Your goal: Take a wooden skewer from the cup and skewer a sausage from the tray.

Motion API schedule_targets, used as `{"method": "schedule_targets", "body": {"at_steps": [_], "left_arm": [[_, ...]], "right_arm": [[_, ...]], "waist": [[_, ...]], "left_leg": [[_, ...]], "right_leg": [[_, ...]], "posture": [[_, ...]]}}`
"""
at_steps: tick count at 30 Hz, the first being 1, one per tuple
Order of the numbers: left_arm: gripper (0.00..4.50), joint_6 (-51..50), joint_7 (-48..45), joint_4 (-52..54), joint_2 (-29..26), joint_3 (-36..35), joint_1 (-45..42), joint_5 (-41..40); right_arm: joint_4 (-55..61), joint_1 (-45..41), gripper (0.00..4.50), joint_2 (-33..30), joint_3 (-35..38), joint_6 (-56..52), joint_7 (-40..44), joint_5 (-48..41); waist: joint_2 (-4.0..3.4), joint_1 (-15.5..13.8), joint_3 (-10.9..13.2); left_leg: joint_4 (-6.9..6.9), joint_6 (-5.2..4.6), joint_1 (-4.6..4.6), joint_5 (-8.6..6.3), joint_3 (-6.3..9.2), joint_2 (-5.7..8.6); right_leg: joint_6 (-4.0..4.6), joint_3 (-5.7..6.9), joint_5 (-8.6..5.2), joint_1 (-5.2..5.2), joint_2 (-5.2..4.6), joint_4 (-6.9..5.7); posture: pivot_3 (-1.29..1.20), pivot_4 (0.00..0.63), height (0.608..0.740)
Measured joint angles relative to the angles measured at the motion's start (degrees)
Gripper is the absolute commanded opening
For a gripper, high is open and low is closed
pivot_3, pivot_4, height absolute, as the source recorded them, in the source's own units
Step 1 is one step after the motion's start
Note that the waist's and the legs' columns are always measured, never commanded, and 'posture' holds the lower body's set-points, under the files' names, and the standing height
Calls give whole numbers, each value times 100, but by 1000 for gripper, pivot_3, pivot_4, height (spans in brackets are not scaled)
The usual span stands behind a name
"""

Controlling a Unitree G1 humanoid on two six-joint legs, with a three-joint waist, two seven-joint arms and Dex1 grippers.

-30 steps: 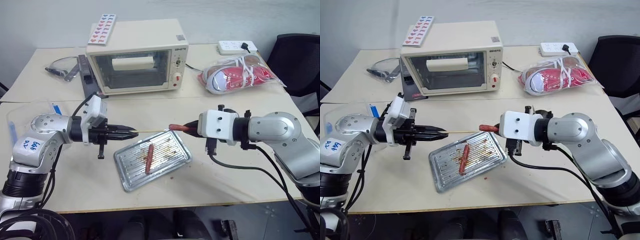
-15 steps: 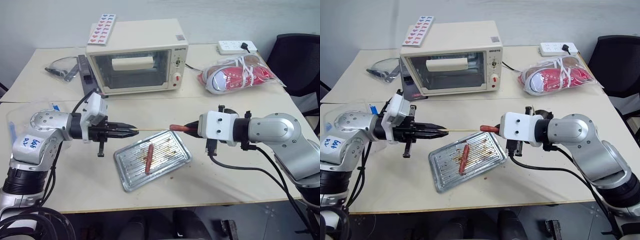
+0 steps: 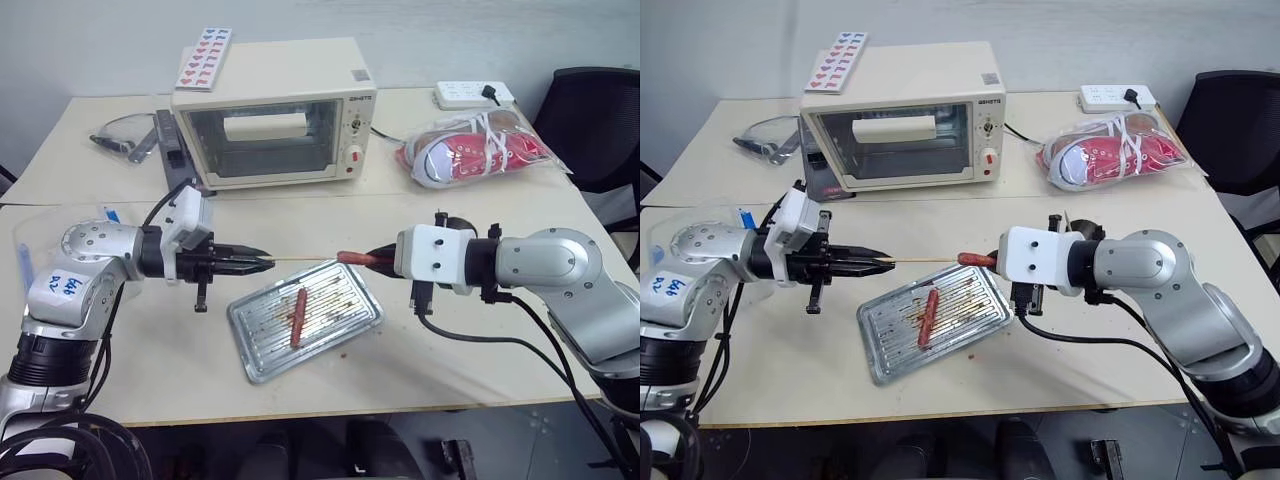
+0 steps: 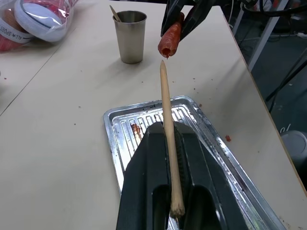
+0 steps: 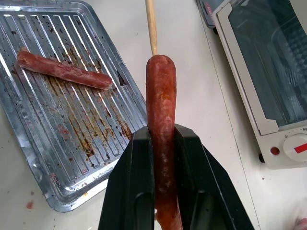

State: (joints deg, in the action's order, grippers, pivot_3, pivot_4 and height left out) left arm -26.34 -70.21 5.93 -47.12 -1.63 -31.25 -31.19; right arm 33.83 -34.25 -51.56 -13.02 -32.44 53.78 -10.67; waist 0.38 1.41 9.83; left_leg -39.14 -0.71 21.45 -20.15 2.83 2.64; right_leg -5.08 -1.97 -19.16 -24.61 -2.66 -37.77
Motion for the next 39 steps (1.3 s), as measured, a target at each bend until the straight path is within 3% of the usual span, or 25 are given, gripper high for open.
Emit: {"method": "schedule_targets", "body": {"at_steps": [39], "left_arm": [[0,17,-63,3,173,118,-173,41]], "right_arm": [[140,116,386,128,43,-123,-95,-36]], "waist": [[0,1,0]], "left_leg": [[-3,0,0,0,0,0]], "right_leg": [[0,0,0,0,0,-9]], "posture": [[0,150,740]]}}
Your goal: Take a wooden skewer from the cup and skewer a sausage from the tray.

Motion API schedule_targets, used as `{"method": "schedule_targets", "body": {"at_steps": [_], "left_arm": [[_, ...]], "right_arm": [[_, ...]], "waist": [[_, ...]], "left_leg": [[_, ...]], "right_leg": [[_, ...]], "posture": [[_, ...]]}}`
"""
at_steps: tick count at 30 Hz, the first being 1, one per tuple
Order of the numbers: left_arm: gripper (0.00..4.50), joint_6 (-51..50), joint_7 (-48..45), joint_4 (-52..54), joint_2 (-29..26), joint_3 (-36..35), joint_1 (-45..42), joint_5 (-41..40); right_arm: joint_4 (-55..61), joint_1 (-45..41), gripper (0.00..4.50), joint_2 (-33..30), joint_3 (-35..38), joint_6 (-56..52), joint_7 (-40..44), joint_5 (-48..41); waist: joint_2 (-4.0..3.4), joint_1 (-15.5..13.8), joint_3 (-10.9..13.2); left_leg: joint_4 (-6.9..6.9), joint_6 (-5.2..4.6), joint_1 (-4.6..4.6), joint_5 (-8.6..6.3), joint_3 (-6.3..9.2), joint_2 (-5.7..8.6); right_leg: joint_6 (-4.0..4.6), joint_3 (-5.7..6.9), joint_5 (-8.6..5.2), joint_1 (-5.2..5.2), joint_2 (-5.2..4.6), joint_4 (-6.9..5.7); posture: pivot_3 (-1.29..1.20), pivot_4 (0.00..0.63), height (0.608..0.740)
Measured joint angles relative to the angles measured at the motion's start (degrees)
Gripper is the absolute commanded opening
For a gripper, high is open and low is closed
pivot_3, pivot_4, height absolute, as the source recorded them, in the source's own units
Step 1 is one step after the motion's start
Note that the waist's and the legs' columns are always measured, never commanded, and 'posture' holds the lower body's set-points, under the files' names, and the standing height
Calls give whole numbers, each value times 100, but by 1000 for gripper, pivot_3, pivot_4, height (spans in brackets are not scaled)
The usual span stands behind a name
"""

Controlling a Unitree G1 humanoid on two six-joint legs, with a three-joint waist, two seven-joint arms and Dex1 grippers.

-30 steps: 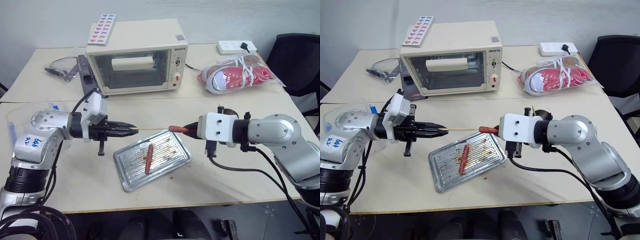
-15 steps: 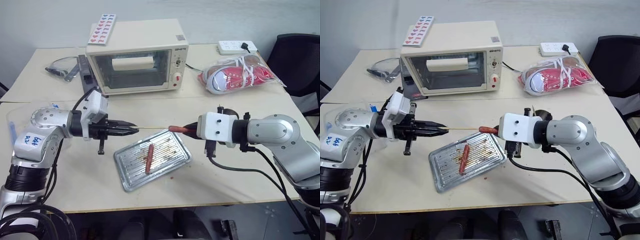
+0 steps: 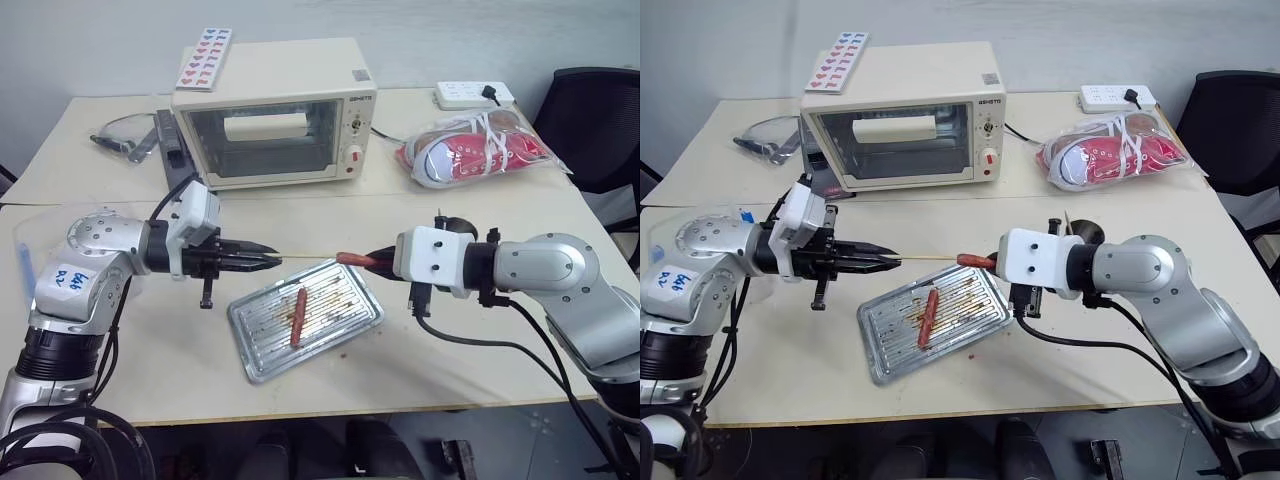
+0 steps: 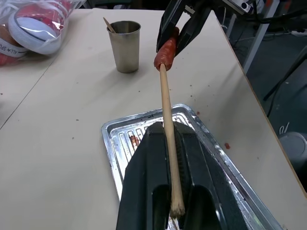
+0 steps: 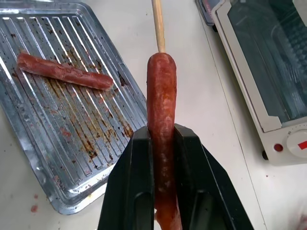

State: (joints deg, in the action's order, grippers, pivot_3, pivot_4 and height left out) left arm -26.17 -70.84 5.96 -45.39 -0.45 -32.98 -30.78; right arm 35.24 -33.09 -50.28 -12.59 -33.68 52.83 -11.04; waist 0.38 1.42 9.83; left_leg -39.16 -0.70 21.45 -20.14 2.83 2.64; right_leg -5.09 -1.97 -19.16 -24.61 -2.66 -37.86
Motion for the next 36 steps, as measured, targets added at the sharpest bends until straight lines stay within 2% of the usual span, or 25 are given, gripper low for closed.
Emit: {"method": "schedule_targets", "body": {"at_steps": [7,21,30,36], "left_arm": [[0,46,-13,-5,61,91,-75,28],[0,134,-106,-240,578,386,-458,309],[0,200,-38,-238,666,371,-458,398],[0,303,291,-108,541,46,-20,416]], "right_arm": [[35,-11,386,26,3,145,45,-44],[-241,-100,386,36,-44,1303,383,420],[-286,-100,2606,106,-63,1356,403,541],[-326,-171,2606,108,160,908,414,295]], "waist": [[0,0,0],[1,0,0],[1,2,-1],[1,14,-1]], "left_leg": [[0,0,0,0,0,0],[-7,0,0,0,-1,1],[-8,1,0,1,-1,1],[-7,2,0,1,-1,0]], "right_leg": [[0,0,0,0,0,0],[0,1,0,0,0,-6],[0,0,0,0,1,-6],[0,-1,0,-4,1,-7]], "posture": [[0,150,740],[0,150,740],[0,150,740],[0,150,740]]}}
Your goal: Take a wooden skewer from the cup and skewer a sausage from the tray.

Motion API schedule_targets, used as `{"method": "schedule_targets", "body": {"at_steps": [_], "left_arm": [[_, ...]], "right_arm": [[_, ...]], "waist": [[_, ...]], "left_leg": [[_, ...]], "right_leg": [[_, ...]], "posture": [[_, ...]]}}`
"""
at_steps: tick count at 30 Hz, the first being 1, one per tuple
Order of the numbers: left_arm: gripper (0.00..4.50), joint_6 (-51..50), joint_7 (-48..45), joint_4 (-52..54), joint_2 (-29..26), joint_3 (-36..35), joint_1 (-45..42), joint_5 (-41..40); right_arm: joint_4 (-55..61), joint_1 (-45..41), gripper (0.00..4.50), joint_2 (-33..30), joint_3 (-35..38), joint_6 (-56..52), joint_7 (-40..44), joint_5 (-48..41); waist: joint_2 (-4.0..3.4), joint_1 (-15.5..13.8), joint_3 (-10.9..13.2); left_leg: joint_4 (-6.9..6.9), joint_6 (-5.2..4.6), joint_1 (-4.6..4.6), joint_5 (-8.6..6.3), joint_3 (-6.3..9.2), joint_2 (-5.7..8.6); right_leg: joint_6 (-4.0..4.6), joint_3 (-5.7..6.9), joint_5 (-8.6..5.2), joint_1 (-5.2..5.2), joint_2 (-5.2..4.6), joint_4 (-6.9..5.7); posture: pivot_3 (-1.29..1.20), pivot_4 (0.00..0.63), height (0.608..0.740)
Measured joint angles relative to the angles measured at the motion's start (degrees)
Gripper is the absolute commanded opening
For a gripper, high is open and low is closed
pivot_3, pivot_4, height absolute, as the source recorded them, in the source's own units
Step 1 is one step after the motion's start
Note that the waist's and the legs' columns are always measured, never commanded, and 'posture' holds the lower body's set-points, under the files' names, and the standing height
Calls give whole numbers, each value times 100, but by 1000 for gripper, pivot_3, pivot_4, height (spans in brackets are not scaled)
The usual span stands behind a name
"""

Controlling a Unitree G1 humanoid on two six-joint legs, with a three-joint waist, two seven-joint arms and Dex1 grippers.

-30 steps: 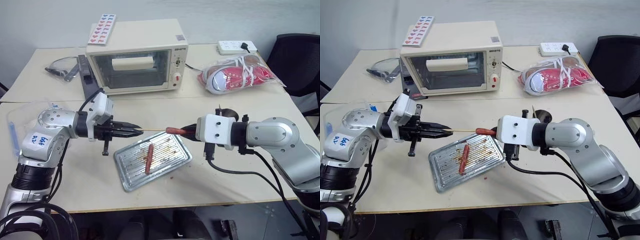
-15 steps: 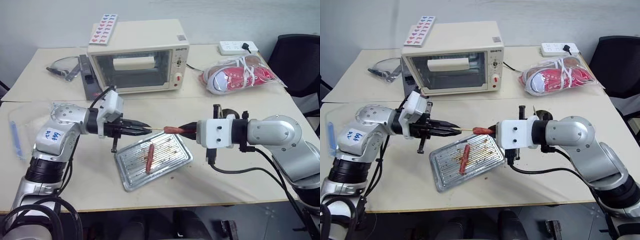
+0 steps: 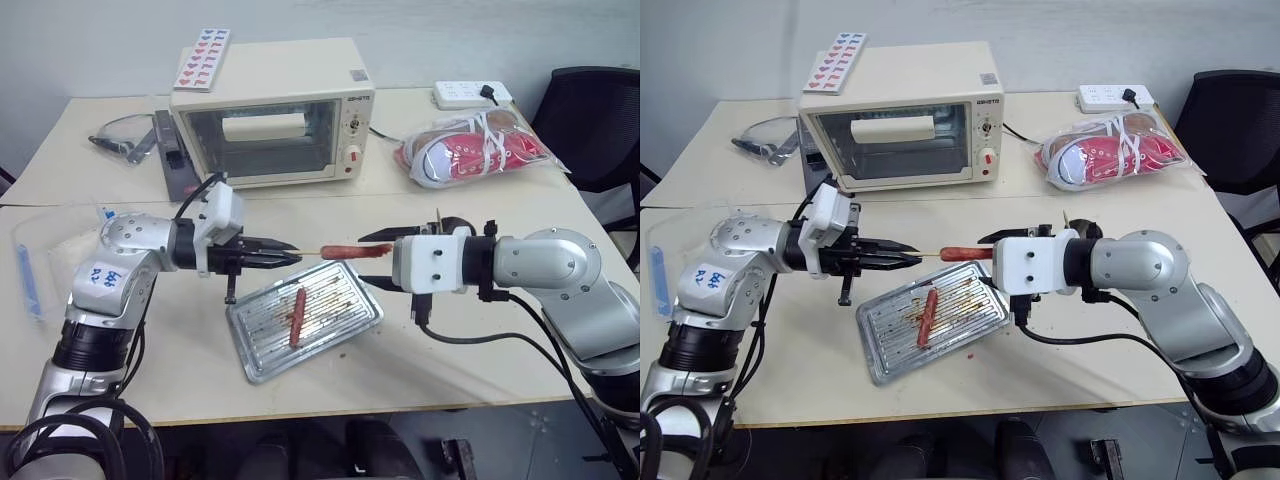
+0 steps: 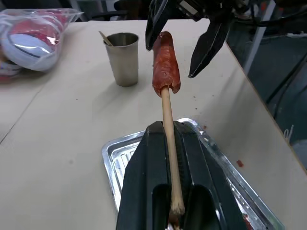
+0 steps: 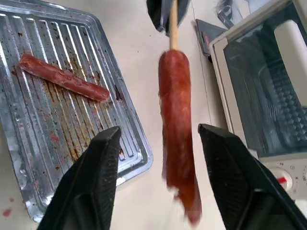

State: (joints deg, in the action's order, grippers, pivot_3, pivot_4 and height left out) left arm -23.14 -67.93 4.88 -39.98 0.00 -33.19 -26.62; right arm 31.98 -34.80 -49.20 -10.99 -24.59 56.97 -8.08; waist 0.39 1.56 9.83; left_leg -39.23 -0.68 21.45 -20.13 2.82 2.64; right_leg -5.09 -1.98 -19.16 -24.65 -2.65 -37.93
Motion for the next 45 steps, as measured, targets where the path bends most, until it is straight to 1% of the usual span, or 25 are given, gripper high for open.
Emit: {"method": "schedule_targets", "body": {"at_steps": [3,5,10,12,13,16,18,19,24,28,31,34,36,39,41,45], "left_arm": [[0,111,414,327,-32,-256,432,95],[0,305,925,641,-14,-467,836,333],[0,500,2136,1177,91,-1010,1620,955],[0,428,2667,1394,199,-1376,1931,1109],[0,349,3047,1493,337,-1670,2079,1198],[0,8,4264,1823,718,-2640,2459,1566],[0,-260,4728,2045,875,-3186,2733,1614],[0,-357,4831,2173,954,-3349,2871,1601],[0,-704,5005,3019,1428,-3963,3744,1199],[0,-735,5283,3277,1700,-4468,4163,1119],[0,-719,5564,3265,1977,-4758,4421,1125],[0,-658,5696,3151,1977,-4857,4411,1123],[0,-597,5774,2785,1893,-4857,4272,1128],[0,-502,5807,2287,1773,-4763,4085,1142],[0,-397,5805,1882,1542,-4574,3845,1194],[0,-230,5803,1485,1380,-4417,3633,1251]], "right_arm": [[-8,-141,2606,9,308,-286,29,-320],[-15,-215,2606,50,466,-284,23,-446],[-13,-262,2606,214,471,-290,-2,-583],[-48,-318,2943,325,477,-380,-6,-744],[-124,-420,3117,476,506,-555,-29,-933],[-538,-820,3860,905,730,-1233,-172,-1616],[-689,-964,4385,974,807,-1514,-308,-1799],[-725,-994,4482,989,821,-1571,-343,-1821],[-976,-1113,4482,1049,668,-1515,-412,-1770],[-1042,-1113,4482,1074,606,-1414,-400,-1751],[-1056,-1116,4482,1121,524,-1412,-371,-1765],[-1062,-1129,4482,1178,485,-1425,-342,-1810],[-1070,-1201,4482,1192,477,-1430,-329,-1846],[-1072,-1235,4482,1206,477,-1441,-330,-1852],[-1074,-1235,4482,1248,476,-1464,-360,-1854],[-1073,-1235,4482,1265,475,-1492,-406,-1854]], "waist": [[0,-9,0],[0,-15,0],[0,-21,0],[0,-17,0],[1,-6,0],[4,2,-1],[4,-13,-1],[5,-20,-2],[14,-140,-7],[14,-157,-7],[14,-154,-7],[15,-155,-7],[15,-171,-7],[22,-162,-11],[23,-166,-12],[23,-135,-12]], "left_leg": [[1,0,0,0,1,-1],[1,0,0,0,1,-1],[1,0,0,0,-2,0],[1,-1,0,-1,-2,-1],[1,0,-1,0,-4,-1],[2,1,-3,0,-5,-6],[5,1,-2,-1,-4,-6],[5,0,-1,-1,-5,-5],[0,-6,-2,-5,-5,-1],[0,-3,-5,-3,-5,-1],[1,-2,-7,-4,-6,-2],[1,-1,-8,-3,-6,-2],[1,-2,-9,-3,-4,-1],[2,-2,-9,-4,-4,-1],[2,-1,-9,-4,-3,-2],[6,-1,-9,-6,-6,-1]], "right_leg": [[0,0,0,2,0,1],[0,0,0,2,0,4],[0,-3,0,2,0,5],[0,-3,0,2,0,2],[0,-4,0,1,0,1],[0,-3,0,-2,5,-4],[0,-1,0,-1,4,-5],[0,-1,0,1,2,-4],[-1,1,1,8,-5,17],[-1,1,1,8,-4,15],[-1,1,1,8,-3,15],[-1,0,1,9,-2,14],[0,2,1,11,-3,14],[0,3,1,11,-3,17],[0,4,1,10,-3,16],[0,2,1,9,-3,16]], "posture": [[0,150,740],[0,150,740],[0,150,740],[0,150,740],[0,150,740],[0,150,740],[0,150,740],[0,150,740],[0,150,740],[0,150,740],[0,150,740],[0,150,740],[0,150,740],[0,150,740],[0,150,740],[0,150,740]]}}
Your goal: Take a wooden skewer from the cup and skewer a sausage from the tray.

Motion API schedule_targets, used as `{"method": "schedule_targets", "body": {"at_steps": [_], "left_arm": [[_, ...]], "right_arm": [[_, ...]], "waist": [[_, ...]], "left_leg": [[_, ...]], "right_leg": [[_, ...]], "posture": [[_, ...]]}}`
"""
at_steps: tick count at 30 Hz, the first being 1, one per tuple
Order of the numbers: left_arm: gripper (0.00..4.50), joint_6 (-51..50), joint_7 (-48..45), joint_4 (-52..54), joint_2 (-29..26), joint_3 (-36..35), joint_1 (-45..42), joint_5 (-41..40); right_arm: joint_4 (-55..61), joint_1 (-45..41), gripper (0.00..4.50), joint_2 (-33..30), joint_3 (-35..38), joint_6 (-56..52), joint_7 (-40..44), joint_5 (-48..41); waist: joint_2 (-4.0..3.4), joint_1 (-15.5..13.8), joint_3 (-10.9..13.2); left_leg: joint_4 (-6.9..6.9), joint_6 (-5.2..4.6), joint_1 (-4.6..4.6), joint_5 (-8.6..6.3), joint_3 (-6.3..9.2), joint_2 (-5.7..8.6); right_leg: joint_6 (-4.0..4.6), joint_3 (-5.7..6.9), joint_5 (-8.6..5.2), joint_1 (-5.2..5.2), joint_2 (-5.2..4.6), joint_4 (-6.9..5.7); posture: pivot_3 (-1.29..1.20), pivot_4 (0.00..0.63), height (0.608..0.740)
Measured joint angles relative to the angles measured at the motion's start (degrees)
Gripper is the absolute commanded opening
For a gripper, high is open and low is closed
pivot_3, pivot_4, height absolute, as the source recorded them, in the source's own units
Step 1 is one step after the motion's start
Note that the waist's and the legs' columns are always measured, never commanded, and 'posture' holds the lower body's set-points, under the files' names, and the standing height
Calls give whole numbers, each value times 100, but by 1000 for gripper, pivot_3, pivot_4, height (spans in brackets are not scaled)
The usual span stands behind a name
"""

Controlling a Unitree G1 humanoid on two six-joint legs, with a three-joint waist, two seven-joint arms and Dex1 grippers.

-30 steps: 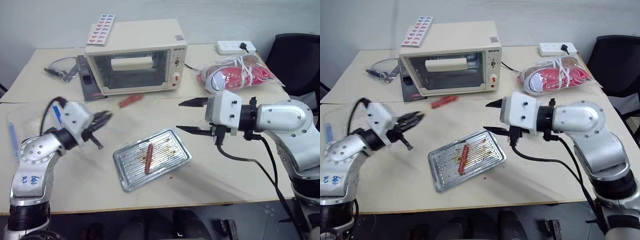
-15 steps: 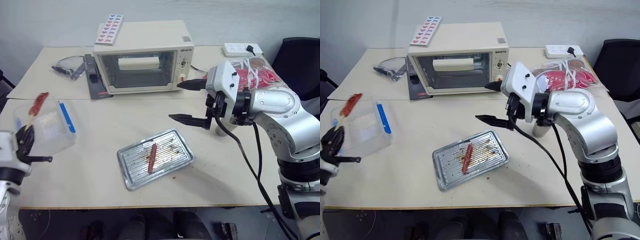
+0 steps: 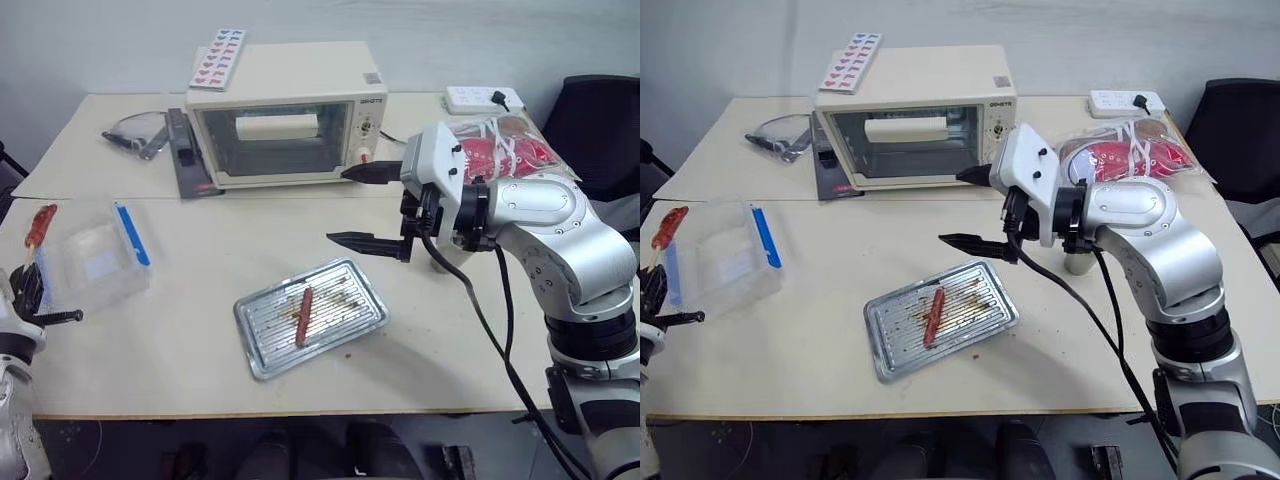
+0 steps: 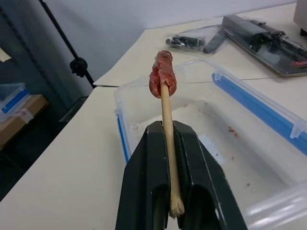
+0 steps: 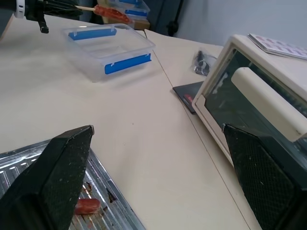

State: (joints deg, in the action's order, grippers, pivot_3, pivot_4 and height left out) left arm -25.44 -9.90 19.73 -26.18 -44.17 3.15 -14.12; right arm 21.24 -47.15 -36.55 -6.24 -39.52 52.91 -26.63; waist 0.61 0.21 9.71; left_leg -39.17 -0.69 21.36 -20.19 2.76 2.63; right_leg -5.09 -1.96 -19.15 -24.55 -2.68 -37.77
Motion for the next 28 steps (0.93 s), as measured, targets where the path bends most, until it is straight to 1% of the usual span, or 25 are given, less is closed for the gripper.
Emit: {"method": "schedule_targets", "body": {"at_steps": [3,5,6,7,12,16,20,22,24,28], "left_arm": [[0,106,-36,-597,-286,194,-340,35],[542,193,-72,-845,-400,250,-473,35],[649,231,-87,-908,-406,251,-498,27],[911,255,-111,-970,-415,257,-505,8],[2087,250,-287,-926,-456,216,-491,-248],[2087,-141,-607,-424,-599,-172,-226,-916],[2087,-754,-895,90,-856,-904,223,-1725],[2087,-1150,-1036,296,-1005,-1446,462,-2302],[2087,-1328,-1148,429,-1063,-1682,644,-2604],[2087,-1581,-1319,794,-1051,-1920,1141,-3063]], "right_arm": [[14,3,4482,44,-1,-54,-103,6],[19,4,4500,44,-1,-71,-172,9],[21,4,4500,44,-1,-75,-200,12],[21,4,4500,45,-1,-82,-243,14],[21,5,4500,47,-1,-86,-350,18],[20,44,4500,36,3,-137,-374,12],[39,84,4500,-105,124,-580,-292,-348],[60,93,4500,-289,291,-866,-125,-658],[68,99,4500,-361,343,-1047,25,-878],[86,270,4500,-591,372,-1222,441,-1256]], "waist": [[1,-1,0],[1,2,0],[1,4,0],[1,4,0],[1,-5,0],[2,18,0],[2,13,1],[1,-1,1],[1,-6,2],[0,-13,3]], "left_leg": [[1,4,1,2,3,-2],[1,4,1,1,2,-2],[1,3,1,1,1,-2],[2,3,1,1,1,-2],[2,3,2,0,2,-2],[5,4,2,-1,1,-5],[7,3,2,-1,1,-7],[7,2,0,-2,1,-7],[7,2,-2,-2,2,-6],[7,-2,-5,-4,2,-6]], "right_leg": [[1,6,0,-4,1,-1],[0,5,0,-4,1,0],[1,5,0,-4,1,0],[1,5,0,-4,1,0],[0,6,0,-3,0,1],[1,5,0,-4,1,1],[2,4,-1,-4,1,3],[2,4,-1,1,0,11],[3,5,-1,3,0,11],[3,4,-1,8,-1,16]], "posture": [[0,150,740],[0,150,740],[0,150,740],[0,150,740],[0,150,740],[0,150,740],[0,150,740],[0,150,740],[0,150,740],[0,150,740]]}}
